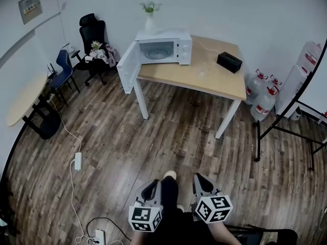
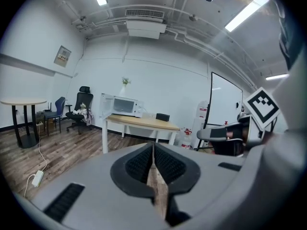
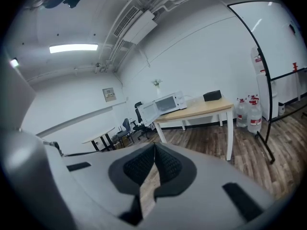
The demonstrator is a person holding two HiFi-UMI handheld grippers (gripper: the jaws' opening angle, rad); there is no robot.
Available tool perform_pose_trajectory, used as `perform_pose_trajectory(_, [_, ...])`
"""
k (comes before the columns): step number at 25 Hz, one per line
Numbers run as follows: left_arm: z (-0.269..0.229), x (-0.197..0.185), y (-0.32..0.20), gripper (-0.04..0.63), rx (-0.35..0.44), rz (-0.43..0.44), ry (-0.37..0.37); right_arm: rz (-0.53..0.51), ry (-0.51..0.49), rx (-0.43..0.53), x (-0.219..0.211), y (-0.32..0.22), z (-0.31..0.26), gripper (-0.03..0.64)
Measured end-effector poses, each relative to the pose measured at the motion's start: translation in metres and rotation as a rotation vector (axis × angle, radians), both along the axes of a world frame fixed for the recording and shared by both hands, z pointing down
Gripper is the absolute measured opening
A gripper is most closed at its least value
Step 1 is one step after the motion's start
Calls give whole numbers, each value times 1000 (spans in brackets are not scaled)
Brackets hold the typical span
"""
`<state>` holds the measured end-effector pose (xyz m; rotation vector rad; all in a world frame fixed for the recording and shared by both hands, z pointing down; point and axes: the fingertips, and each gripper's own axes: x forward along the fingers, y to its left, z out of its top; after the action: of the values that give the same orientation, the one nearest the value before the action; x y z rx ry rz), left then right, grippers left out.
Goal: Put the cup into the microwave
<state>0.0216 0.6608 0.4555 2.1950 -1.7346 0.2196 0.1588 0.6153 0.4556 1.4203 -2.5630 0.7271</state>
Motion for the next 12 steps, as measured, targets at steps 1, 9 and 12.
perform_pose_trajectory(1, [1,0,-3,9,0,2,-1,3,0,-1,0,-2,0,-6])
perform_pose_trajectory(9, [-4,6,-39,9,14,41,-5,45,-7,-5,8,-30,-2,-6])
perform_pose_trajectory(12, [-4,5,-57,9,17,41,4,53,-2,-9,8,-45,-2,-6])
